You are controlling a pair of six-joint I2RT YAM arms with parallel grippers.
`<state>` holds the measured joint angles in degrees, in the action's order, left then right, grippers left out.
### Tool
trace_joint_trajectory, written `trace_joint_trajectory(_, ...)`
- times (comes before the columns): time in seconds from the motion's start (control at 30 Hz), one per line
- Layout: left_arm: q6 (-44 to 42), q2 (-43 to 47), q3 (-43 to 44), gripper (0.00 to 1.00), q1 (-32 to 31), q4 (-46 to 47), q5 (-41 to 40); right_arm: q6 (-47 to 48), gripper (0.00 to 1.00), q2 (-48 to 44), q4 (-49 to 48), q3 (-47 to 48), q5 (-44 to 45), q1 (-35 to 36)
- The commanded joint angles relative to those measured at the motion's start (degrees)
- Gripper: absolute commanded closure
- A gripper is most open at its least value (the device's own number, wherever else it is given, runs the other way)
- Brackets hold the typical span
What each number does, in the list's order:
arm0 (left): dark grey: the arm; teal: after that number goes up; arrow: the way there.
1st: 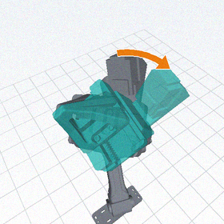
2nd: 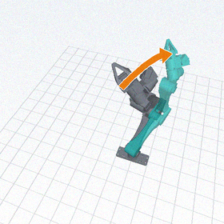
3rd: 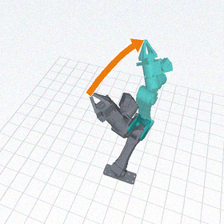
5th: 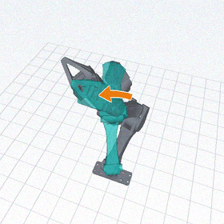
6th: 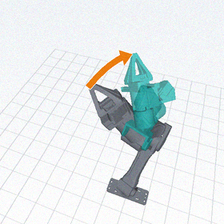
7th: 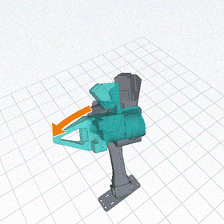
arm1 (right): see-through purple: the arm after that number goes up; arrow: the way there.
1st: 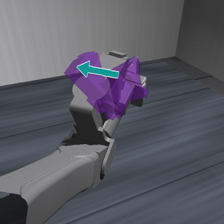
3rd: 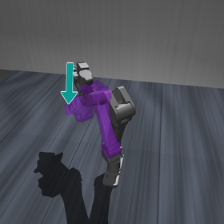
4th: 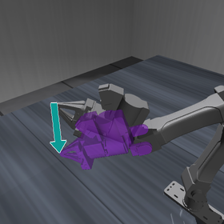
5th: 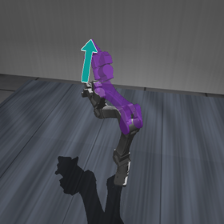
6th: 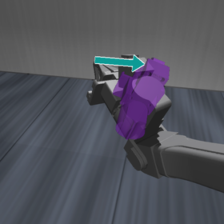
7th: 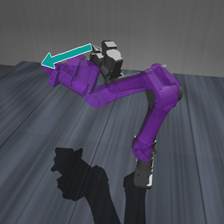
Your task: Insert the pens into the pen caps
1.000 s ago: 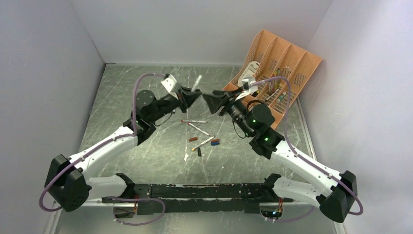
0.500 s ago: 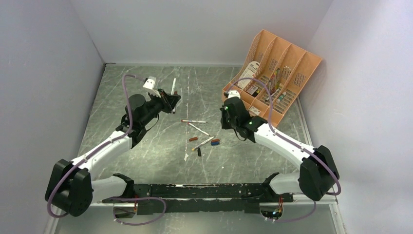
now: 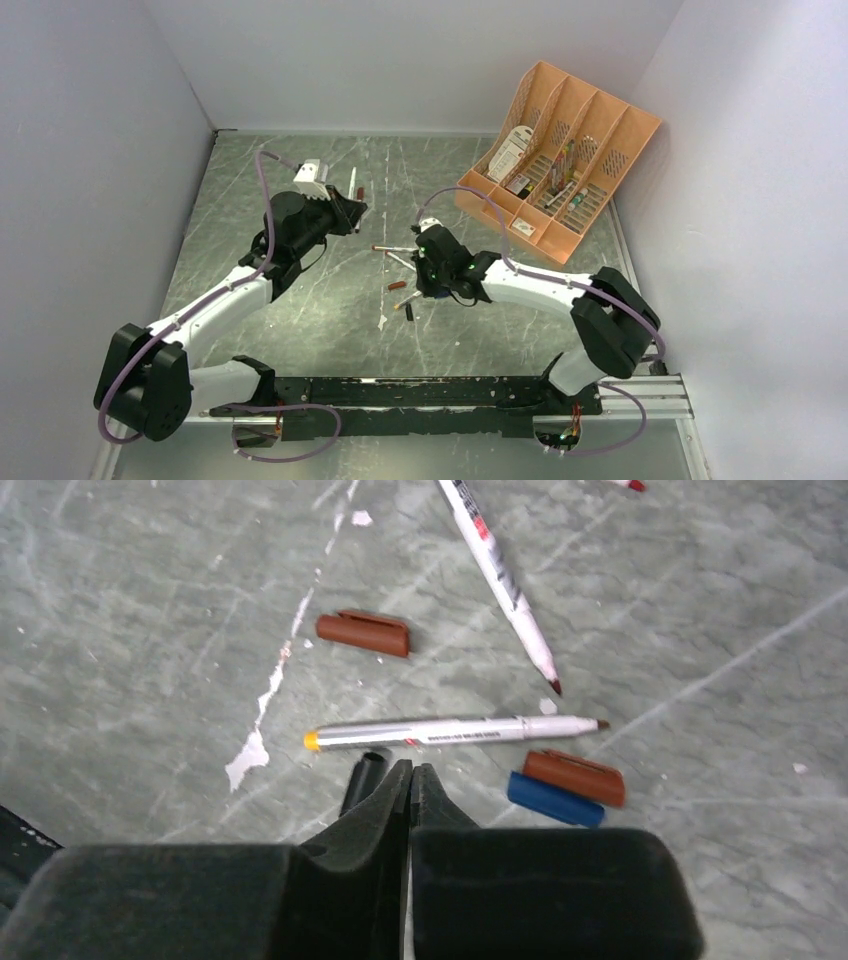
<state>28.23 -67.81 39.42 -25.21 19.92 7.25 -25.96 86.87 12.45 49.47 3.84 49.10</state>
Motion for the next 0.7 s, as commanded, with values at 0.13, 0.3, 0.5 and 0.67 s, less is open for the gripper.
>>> trace_joint_trajectory(0.13,0.5,3.5,2.1,0.93,0.7,-5.9,-5.3,-0.9,1.0,7.2,-6.5,4.5,-5.2,0.2)
trace_joint_trajectory(0.3,-0.1,4.9,2.1,0.93,0.8,-6.5,-5.6,-2.0,1.0,10.7,-8.8,5.4,-7.0,0.4)
trace_joint_trajectory(0.5,-0.7,5.4,2.6,0.93,0.9,-8.1,-5.8,-2.9,1.0,13.1,-9.6,5.2,-5.9,0.5)
trace_joint_trajectory(0.67,-1.2,5.7,1.9,0.93,0.9,-7.2,-4.9,-3.4,1.0,15.5,-10.2,6.4,-5.0,0.4)
